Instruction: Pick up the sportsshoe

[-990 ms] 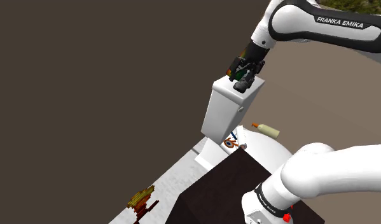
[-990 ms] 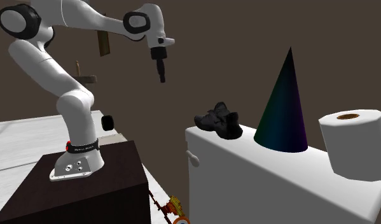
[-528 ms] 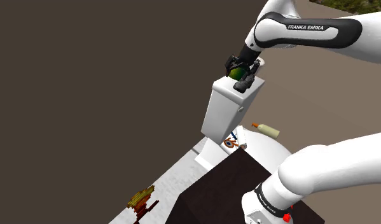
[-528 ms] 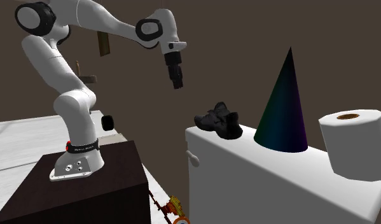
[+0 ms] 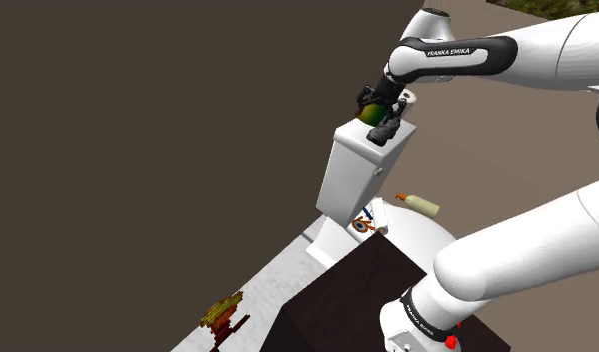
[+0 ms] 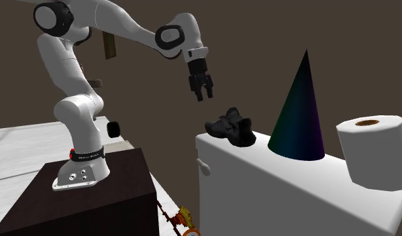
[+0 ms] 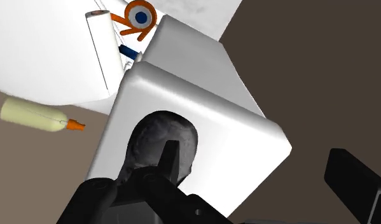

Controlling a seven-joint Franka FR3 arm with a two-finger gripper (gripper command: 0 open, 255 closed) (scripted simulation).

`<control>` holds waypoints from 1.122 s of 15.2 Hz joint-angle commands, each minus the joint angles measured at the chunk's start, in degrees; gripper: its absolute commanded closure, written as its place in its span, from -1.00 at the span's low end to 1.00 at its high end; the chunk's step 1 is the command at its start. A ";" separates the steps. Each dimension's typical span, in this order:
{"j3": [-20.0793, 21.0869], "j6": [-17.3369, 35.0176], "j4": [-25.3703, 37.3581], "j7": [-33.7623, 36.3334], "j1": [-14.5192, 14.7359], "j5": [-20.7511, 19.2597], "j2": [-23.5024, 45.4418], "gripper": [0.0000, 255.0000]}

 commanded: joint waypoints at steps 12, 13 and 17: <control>-4.39 9.96 6.39 20.69 -8.02 -5.86 11.66 -1.00; -4.42 10.70 5.87 20.89 -8.05 -6.00 11.88 -1.00; -4.53 13.63 3.90 21.70 -8.19 -6.57 12.90 -1.00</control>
